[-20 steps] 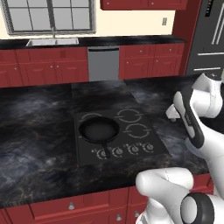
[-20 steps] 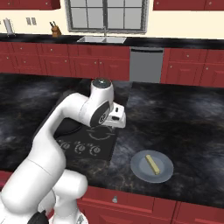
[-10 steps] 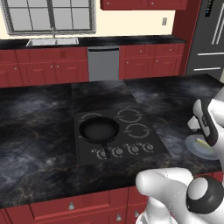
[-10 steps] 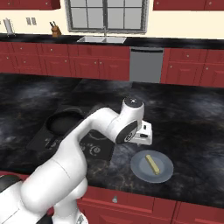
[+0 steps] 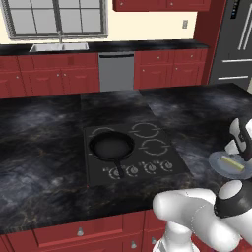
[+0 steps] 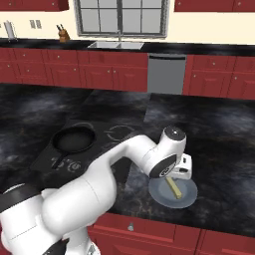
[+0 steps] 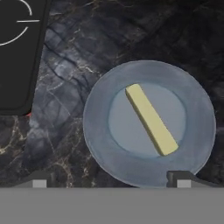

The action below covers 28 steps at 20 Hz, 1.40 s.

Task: Pick up the butter stick and place it in the pan. Then turn on the burner for the pan.

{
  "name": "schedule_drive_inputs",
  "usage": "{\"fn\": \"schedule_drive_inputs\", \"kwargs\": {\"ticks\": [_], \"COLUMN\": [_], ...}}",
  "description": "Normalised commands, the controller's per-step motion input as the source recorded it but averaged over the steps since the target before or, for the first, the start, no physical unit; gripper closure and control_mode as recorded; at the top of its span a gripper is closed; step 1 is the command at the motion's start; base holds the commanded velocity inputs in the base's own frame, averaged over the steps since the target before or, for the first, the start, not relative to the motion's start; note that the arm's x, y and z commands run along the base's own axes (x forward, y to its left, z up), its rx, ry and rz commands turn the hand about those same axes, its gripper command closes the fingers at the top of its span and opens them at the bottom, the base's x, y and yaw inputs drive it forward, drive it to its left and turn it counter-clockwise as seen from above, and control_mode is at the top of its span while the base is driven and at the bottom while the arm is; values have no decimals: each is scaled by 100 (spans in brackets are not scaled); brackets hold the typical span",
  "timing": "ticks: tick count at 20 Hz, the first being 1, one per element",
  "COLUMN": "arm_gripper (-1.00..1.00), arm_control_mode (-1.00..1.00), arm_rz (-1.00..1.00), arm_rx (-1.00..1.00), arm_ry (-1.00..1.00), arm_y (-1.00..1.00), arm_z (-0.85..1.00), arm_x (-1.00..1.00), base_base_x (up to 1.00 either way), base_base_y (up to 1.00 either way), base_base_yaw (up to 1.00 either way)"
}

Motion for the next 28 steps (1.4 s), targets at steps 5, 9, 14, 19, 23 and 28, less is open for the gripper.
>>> {"fn": "schedule_drive_inputs", "kwargs": {"ticks": [5, 9, 14, 19, 23, 28], "arm_gripper": [-100, -100, -100, -100, -100, -100], "arm_control_mode": [-100, -100, -100, -100, -100, -100], "arm_rz": [6, 7, 4, 3, 2, 2], "arm_rx": [0, 0, -1, -1, -1, 0], "arm_ry": [0, 0, 0, 0, 0, 0], "arm_y": [-10, -18, -19, -7, 0, 0], "arm_z": [-38, -32, -21, -14, -14, -18], "arm_x": [17, 20, 15, 20, 7, 0], "base_base_x": [0, 0, 0, 0, 0, 0], "base_base_y": [0, 0, 0, 0, 0, 0], "base_base_yaw": [0, 0, 0, 0, 0, 0]}}
